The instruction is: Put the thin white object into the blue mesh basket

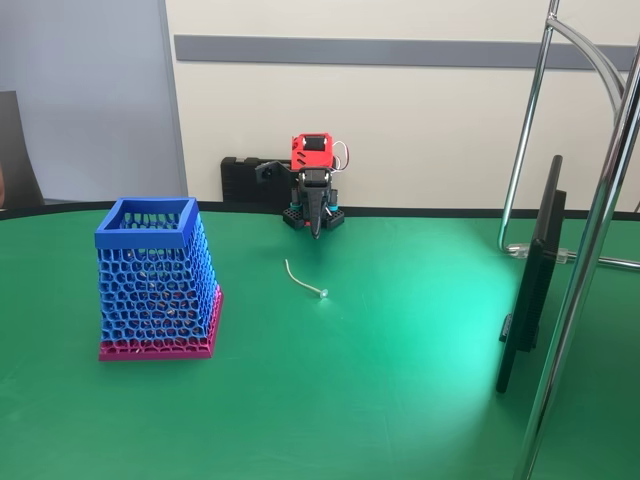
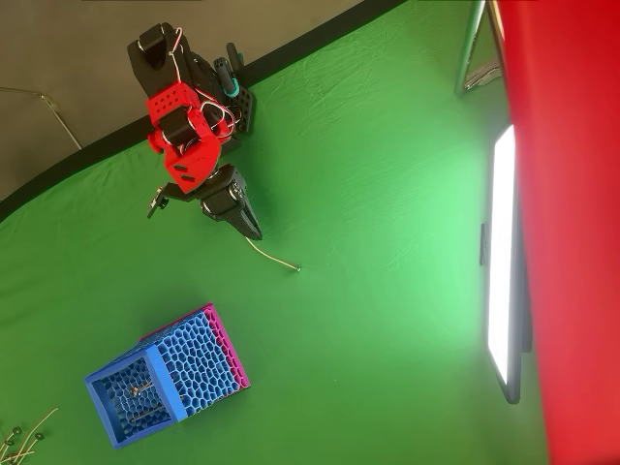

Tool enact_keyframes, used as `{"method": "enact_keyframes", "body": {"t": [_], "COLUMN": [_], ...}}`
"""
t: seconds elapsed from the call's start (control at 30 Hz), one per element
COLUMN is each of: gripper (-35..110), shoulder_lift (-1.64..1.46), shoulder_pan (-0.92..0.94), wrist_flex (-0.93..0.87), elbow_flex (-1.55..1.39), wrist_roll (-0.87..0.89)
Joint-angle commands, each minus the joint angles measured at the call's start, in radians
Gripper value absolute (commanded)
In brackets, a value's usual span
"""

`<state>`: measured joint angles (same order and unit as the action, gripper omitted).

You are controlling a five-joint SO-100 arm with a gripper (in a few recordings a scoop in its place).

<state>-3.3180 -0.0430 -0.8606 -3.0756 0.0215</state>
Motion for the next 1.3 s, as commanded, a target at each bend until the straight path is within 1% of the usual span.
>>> {"method": "enact_keyframes", "body": {"t": [0.0, 1.1, 1.17, 1.27], "gripper": [1, 1, 1, 1], "shoulder_lift": [-0.006, -0.003, 0.018, 0.078], "shoulder_pan": [-0.02, -0.011, -0.012, -0.025], "wrist_flex": [-0.006, -0.006, -0.003, -0.081], "elbow_flex": [-0.008, -0.006, 0.018, 0.147], "wrist_roll": [-0.017, 0.0, -0.006, 0.029]}}
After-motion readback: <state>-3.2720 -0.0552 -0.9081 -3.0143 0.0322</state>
